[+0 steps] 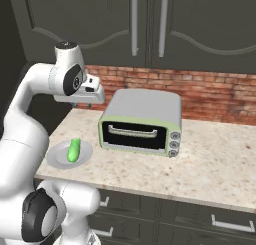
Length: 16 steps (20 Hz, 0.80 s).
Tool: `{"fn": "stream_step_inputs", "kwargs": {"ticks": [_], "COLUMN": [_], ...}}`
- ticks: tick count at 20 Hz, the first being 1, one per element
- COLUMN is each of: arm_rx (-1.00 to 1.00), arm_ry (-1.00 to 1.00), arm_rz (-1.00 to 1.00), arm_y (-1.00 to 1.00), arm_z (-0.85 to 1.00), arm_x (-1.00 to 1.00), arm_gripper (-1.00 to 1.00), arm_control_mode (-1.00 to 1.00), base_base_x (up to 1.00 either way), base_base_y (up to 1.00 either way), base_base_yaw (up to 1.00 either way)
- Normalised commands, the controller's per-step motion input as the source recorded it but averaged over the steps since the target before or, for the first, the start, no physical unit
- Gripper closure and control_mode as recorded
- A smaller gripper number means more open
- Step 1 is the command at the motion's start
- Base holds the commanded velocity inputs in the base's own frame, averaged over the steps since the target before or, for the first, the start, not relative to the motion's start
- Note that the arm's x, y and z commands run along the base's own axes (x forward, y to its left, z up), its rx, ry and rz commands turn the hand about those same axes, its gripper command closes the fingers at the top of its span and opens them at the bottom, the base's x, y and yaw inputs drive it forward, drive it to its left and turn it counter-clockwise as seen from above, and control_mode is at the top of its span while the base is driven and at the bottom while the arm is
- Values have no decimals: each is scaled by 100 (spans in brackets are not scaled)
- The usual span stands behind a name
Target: Place the corn on the rack of the oven.
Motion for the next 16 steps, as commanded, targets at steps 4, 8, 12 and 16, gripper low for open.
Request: {"fn": "stream_step_inputs", "kwargs": {"ticks": [4,8,12,16], "arm_rx": [0,0,3,0], "arm_ry": [0,-1,4,9], "arm_rz": [1,3,6,8], "arm_y": [54,96,80,11], "arm_z": [-31,-62,-86,-70], "arm_x": [-20,-33,-2,16], "arm_gripper": [-100,-100,-100,-100], "arm_control_mode": [-100,-100,-100,-100], "base_base_x": [0,0,0,0], "base_base_y": [0,0,0,0], "base_base_yaw": [0,0,0,0]}}
